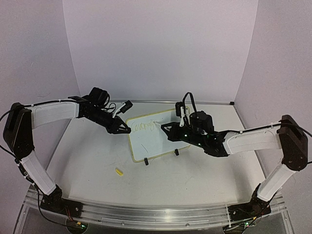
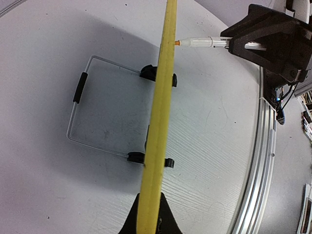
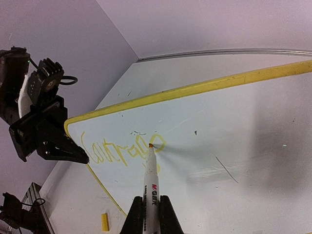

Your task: Write a sentence on the whiteboard

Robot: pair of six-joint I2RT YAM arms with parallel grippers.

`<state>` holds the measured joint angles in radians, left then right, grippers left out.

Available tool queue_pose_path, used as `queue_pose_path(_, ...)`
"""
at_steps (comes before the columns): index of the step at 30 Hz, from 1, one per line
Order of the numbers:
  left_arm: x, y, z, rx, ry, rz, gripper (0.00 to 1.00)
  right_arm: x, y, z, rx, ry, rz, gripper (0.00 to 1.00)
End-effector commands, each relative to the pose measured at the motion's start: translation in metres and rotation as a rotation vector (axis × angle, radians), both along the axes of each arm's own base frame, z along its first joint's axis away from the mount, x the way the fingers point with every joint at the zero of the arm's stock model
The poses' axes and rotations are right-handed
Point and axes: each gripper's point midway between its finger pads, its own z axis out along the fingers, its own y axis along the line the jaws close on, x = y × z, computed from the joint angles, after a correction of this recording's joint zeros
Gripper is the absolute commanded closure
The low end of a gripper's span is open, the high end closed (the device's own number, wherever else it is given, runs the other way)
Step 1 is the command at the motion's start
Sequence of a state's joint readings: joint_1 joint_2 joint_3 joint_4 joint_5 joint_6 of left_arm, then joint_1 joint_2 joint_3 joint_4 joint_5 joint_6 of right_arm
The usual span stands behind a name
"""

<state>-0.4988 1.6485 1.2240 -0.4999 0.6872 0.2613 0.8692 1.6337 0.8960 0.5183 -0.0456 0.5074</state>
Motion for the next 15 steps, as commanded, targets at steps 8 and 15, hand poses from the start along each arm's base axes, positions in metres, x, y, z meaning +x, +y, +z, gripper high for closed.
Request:
queue_pose_path(8,0.0074,0.0142,-0.0118,0.114,-0.047,0.038,1.00,0.0007,-0.0086,-0.0162,-0.014,0.030,-0.031,1.00)
queue_pose_path(15,0.0073,0.0145,-0.0118,0.116,-0.047,0.039,1.00,-0.0014,-0.0125,-0.0231,-0.019,0.048,-0.040,1.00)
